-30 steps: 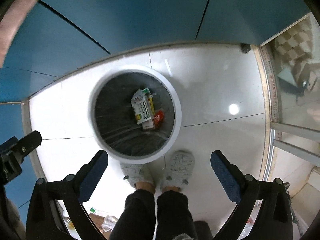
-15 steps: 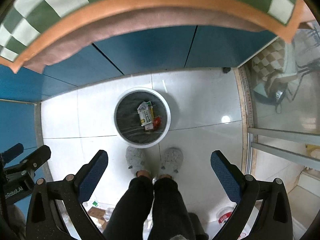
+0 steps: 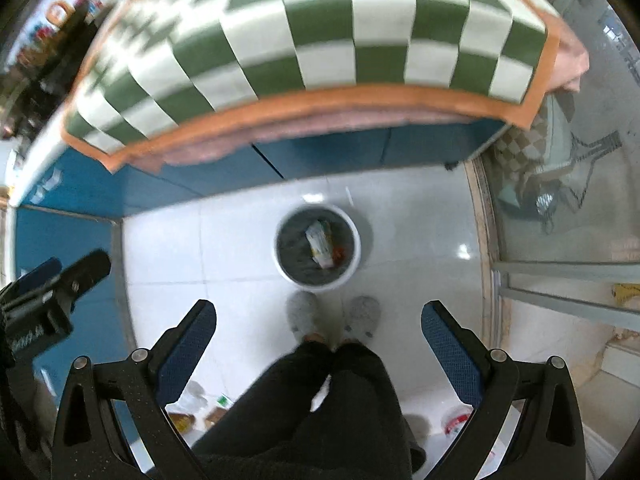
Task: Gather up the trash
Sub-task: 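Raise both tools back toward the counter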
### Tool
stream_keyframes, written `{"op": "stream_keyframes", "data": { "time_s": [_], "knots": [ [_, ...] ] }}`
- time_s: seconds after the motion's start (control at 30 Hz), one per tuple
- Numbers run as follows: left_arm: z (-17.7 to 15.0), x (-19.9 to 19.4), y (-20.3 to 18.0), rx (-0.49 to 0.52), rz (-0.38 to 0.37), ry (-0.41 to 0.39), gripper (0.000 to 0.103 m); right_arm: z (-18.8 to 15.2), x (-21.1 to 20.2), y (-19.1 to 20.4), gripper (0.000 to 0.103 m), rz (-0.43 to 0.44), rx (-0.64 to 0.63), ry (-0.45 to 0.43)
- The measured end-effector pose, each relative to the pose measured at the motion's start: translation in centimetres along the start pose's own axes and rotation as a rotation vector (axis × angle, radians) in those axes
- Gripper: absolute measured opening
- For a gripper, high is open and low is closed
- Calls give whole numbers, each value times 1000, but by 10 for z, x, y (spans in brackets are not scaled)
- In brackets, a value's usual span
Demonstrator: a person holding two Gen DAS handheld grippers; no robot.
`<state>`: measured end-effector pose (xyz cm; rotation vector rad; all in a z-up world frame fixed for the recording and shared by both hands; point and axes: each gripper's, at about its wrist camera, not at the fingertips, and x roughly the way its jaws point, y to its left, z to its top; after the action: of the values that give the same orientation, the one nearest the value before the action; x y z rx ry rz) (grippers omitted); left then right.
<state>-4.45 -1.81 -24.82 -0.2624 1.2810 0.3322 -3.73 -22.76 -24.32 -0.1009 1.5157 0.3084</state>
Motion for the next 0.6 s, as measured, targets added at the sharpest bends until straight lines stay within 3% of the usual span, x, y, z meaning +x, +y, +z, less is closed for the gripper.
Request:
{"op": "stream_keyframes", "data": {
  "time_s": [0.13, 0.2, 0.37, 0.53, 0.6],
  "knots": [
    [61, -30, 0, -14, 61, -146, 103, 38, -45, 3, 103, 53, 36, -108],
    [89, -35, 0, -4, 79, -176, 103, 65, -60, 1, 103, 61, 58, -145],
    [166, -22, -9, -19, 104, -173, 103, 156, -81, -15, 103, 62, 113, -235],
    [237, 14, -38, -45, 126, -142, 103, 265, -57, -39, 103, 63, 146, -262],
    [263, 36, -49, -69, 124, -95, 102, 311, -35, -45, 100, 50, 146, -240]
  ]
}}
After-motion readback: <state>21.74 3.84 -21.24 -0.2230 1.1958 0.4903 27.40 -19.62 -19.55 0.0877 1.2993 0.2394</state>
